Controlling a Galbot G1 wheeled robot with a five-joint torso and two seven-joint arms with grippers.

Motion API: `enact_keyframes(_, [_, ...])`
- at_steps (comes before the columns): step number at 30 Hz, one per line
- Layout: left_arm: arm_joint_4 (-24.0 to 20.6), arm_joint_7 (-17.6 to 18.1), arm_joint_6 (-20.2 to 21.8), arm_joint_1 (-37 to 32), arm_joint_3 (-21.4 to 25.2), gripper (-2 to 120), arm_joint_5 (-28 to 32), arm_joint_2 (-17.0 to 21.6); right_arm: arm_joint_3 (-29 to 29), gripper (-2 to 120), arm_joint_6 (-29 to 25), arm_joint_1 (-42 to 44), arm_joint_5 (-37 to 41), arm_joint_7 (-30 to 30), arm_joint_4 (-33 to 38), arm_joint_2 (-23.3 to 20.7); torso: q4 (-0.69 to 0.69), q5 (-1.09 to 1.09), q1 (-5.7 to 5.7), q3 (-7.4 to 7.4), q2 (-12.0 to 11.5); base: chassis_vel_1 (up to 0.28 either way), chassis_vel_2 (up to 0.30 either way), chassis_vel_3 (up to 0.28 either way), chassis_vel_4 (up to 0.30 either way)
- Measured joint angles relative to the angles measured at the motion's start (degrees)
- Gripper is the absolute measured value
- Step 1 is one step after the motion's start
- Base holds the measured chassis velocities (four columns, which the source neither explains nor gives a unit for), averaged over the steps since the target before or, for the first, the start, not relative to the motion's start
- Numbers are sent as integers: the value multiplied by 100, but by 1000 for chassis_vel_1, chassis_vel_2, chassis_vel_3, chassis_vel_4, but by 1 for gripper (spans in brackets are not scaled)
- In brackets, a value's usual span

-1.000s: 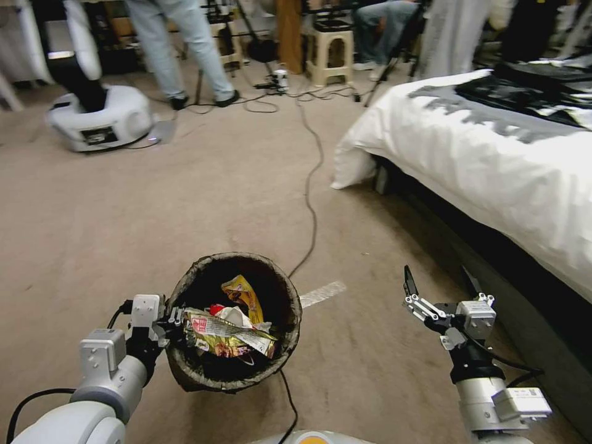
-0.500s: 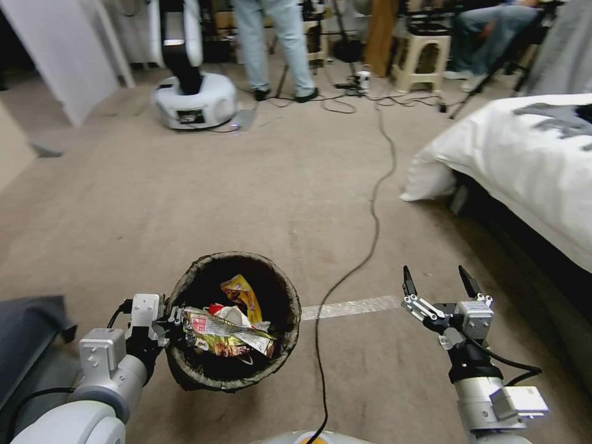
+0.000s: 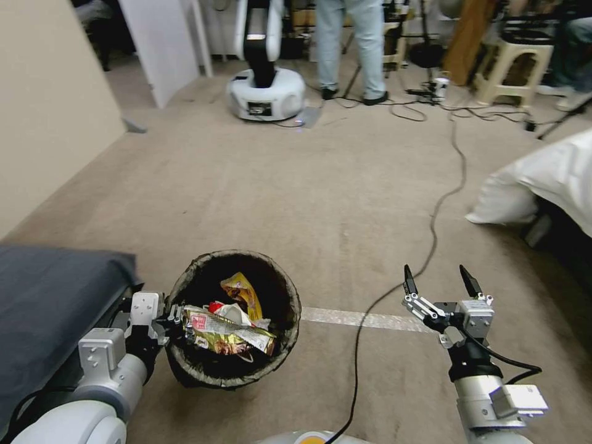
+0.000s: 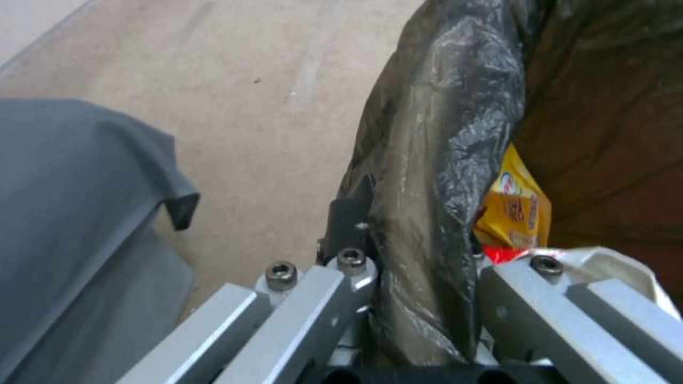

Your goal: Pick up the trash bin, then pick up the garbage from the floor and place it into the trash bin.

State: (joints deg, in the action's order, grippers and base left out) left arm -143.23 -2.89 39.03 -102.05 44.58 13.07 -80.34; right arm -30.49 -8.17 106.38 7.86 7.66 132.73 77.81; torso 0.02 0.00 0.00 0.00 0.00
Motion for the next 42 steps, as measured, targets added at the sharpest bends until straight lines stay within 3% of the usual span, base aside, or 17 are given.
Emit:
enact_keyframes(6, [0,2,31,59,-38,3,34,37,6,100,2,9,1,4,-11,4,-3,0,0,0,0,8,7,9,12])
enact_keyframes(24, [60,342,309,510,-149,3,1263,350,291,100,455,-318,165,112,-218,-15,-2,1,0,0,0,0,0,0,0])
enact_keyframes(42, [1064,509,318,1045,-291,3,1499,613,347,100,546,-311,41,254,-145,259,-2,0,0,0,0,0,0,0,0])
